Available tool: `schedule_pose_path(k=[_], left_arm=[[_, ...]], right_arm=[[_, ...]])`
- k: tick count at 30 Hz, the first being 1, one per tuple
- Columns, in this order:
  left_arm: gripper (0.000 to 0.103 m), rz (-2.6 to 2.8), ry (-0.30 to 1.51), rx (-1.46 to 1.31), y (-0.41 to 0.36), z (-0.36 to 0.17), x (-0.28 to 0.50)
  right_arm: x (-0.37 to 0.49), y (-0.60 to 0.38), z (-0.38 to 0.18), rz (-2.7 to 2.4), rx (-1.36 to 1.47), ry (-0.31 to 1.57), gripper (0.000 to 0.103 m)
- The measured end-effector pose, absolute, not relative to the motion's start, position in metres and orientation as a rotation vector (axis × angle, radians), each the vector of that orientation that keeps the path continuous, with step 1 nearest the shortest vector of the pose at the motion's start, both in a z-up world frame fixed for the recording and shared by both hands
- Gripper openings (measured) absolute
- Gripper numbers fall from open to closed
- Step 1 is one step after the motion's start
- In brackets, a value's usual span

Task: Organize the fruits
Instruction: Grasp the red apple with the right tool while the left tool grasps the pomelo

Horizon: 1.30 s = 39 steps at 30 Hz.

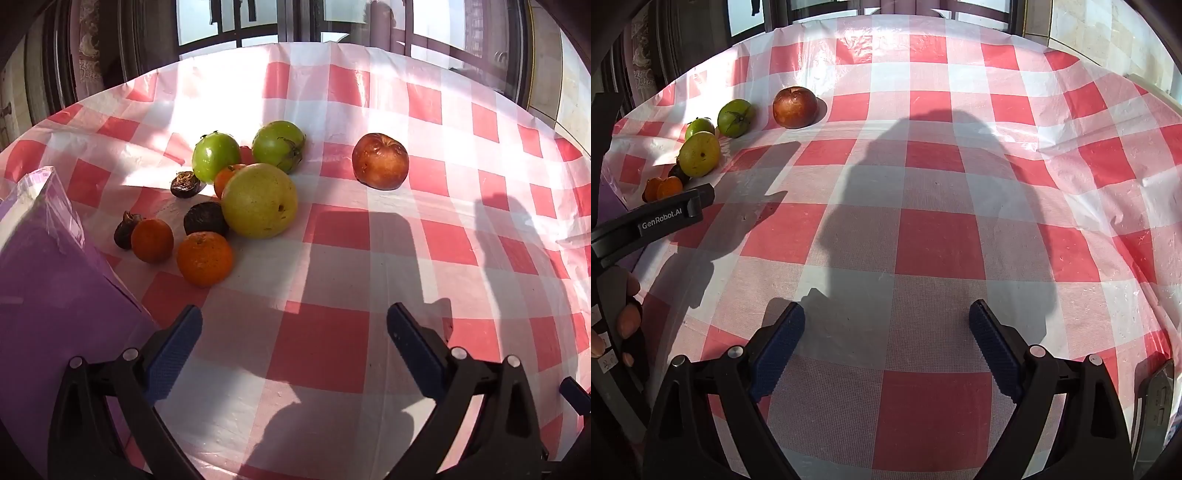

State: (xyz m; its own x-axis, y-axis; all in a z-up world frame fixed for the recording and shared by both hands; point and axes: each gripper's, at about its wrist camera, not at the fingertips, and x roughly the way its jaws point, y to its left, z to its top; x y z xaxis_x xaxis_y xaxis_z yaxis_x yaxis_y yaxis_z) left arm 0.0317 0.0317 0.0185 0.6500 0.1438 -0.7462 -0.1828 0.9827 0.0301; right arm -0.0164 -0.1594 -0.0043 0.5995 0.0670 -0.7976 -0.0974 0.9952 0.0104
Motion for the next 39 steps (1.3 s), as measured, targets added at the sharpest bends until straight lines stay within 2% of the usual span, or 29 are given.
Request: schedule_pose_path(k=[5, 7, 9, 21, 25, 29, 30, 31, 37, 38, 39], left_arm=[[0.098, 0.164, 0.826, -0.046, 0.045, 0.021, 0.025], [0.089, 0.184, 0.818, -0.041, 0.048, 0.020, 0.029], [0.086, 0.201, 0.808, -0.036, 0.051, 0.022, 0.035], [0.087, 0.205, 0.883, -0.163, 0.058, 0.014, 0.098], [0.065, 0.240, 0.867, -0.168, 0.062, 0.014, 0.108], [0.064, 0.240, 0.875, -0.191, 0.062, 0.010, 0.113], [0.055, 0.246, 0.873, -0.194, 0.063, 0.010, 0.114], [0.036, 0.273, 0.869, -0.204, 0.066, 0.010, 0.112], [0.037, 0.240, 0.857, -0.235, 0.072, 0.011, 0.107], [0.039, 0.229, 0.855, -0.236, 0.073, 0.011, 0.107], [0.049, 0.213, 0.852, -0.239, 0.072, 0.011, 0.107]], right_arm=[[0.002, -0.152, -0.002, 0.195, -0.066, 0.938, 0.087], [0.013, -0.150, -0.003, 0.201, -0.081, 0.940, 0.087], [0.020, -0.148, -0.003, 0.201, -0.088, 0.938, 0.087], [0.035, -0.144, -0.003, 0.225, -0.100, 0.939, 0.087], [0.039, -0.146, -0.002, 0.231, -0.086, 0.939, 0.087], [0.061, -0.146, 0.001, 0.272, -0.047, 0.950, 0.087], [0.070, -0.143, 0.002, 0.292, -0.037, 0.952, 0.087], [0.082, -0.141, 0.002, 0.301, -0.031, 0.953, 0.087], [0.165, -0.107, 0.006, 0.390, 0.011, 0.947, 0.087], [0.178, -0.096, 0.008, 0.407, -0.006, 0.937, 0.087], [0.189, -0.085, 0.009, 0.419, -0.024, 0.927, 0.087]])
